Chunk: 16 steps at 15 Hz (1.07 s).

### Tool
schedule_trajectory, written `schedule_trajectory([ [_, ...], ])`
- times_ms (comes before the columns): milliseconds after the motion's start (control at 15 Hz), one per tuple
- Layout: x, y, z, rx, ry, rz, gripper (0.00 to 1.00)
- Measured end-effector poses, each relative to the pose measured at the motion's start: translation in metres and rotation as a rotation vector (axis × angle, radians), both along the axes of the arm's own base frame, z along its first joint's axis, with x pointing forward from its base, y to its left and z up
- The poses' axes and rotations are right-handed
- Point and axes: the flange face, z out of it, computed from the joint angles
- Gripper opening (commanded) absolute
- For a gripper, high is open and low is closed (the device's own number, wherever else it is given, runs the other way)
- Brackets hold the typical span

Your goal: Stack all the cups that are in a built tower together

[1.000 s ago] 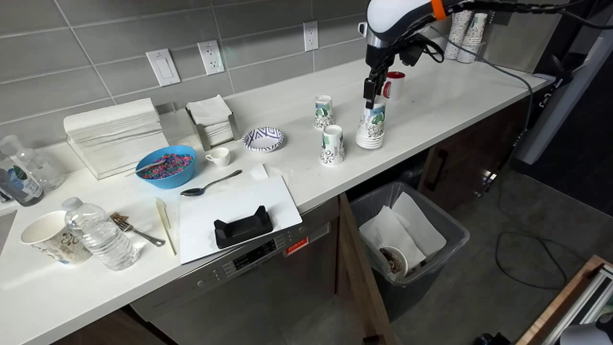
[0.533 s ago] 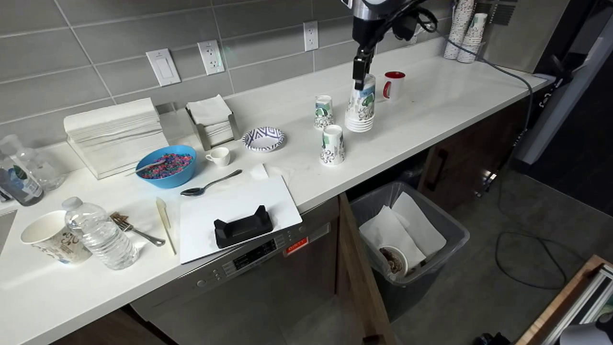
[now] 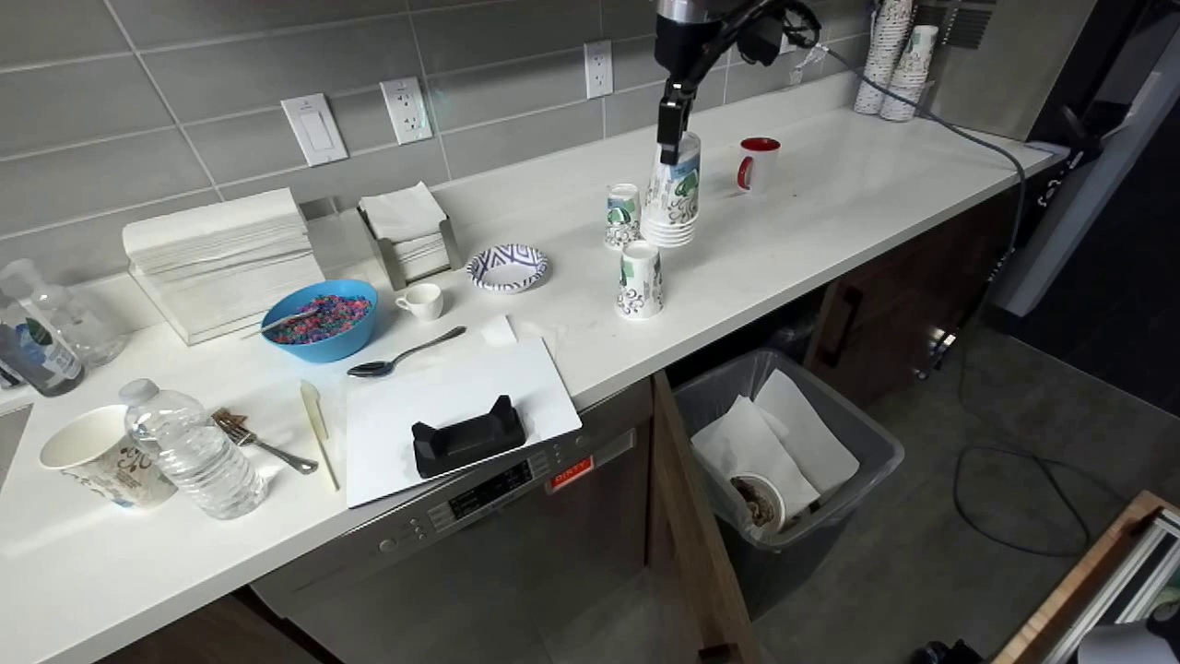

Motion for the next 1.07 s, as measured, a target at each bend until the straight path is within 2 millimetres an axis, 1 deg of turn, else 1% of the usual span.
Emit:
schedule_trajectory([
  [533, 0.013, 0.016, -0.014, 0.0, 0.019, 0.047, 0.41],
  [1067, 0.021, 0.031, -0.013, -0.005, 0.052, 0.092, 0.41],
])
